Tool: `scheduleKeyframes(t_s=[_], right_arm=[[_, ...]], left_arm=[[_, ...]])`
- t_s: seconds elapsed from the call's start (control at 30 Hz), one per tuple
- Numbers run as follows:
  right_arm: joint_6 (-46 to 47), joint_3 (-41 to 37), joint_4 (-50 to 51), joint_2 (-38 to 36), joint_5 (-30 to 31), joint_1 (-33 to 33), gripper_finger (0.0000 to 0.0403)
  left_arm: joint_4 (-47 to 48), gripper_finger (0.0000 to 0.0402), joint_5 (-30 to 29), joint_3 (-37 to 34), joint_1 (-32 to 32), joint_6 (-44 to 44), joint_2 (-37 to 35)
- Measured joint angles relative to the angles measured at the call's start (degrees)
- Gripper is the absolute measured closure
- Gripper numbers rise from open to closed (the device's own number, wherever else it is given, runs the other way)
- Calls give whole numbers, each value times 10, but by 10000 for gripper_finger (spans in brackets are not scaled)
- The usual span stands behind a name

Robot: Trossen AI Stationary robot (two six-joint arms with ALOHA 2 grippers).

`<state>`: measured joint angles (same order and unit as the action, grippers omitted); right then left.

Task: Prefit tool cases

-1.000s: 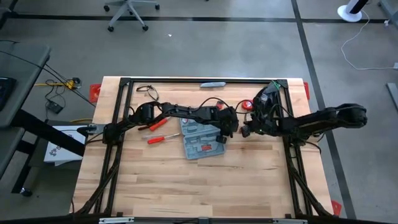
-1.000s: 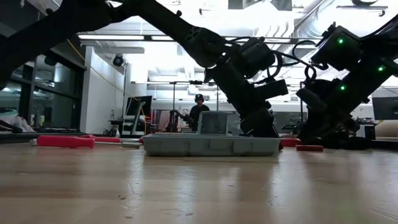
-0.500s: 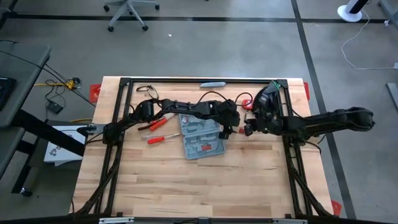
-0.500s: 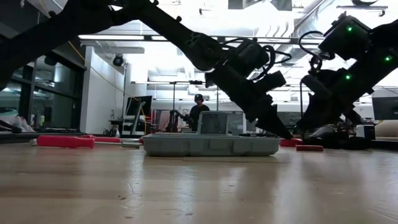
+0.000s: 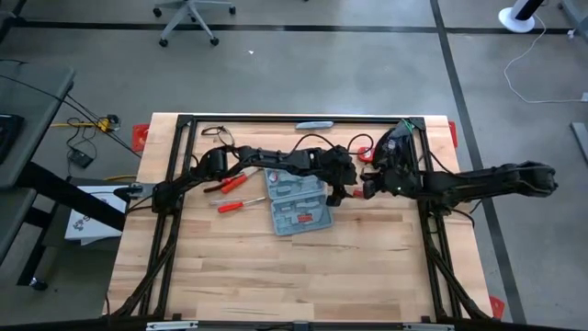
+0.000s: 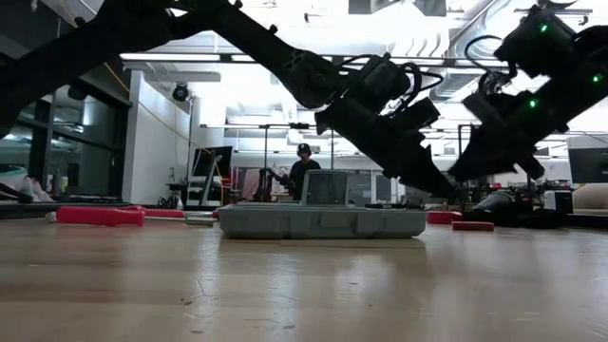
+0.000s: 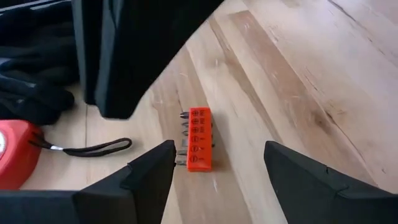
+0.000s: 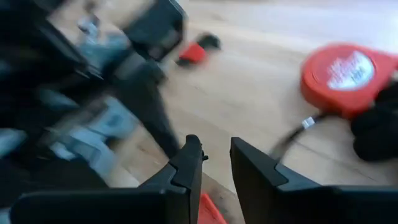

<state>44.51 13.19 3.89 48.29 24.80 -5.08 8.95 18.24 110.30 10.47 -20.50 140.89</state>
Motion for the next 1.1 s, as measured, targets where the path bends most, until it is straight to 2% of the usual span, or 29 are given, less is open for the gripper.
scheduleKeyframes(t_s=[0.13,0.27,0.43,0.67,0.87,1.1], right_arm=[[-50,0,-54,-52,-3,0,324],[-110,0,-118,-106,-32,0,324],[-130,0,-148,-154,-70,0,324],[-131,0,-153,-175,-74,0,324],[-118,0,-151,-176,-88,0,324],[-103,0,-62,-176,-82,0,324]], left_arm=[[-2,161,0,0,0,9,3],[-6,161,-7,0,-4,11,9],[-14,161,-8,1,-7,24,8],[7,161,-10,39,-23,8,8],[38,161,-35,73,-29,-21,8],[82,161,-36,72,-4,-6,21]])
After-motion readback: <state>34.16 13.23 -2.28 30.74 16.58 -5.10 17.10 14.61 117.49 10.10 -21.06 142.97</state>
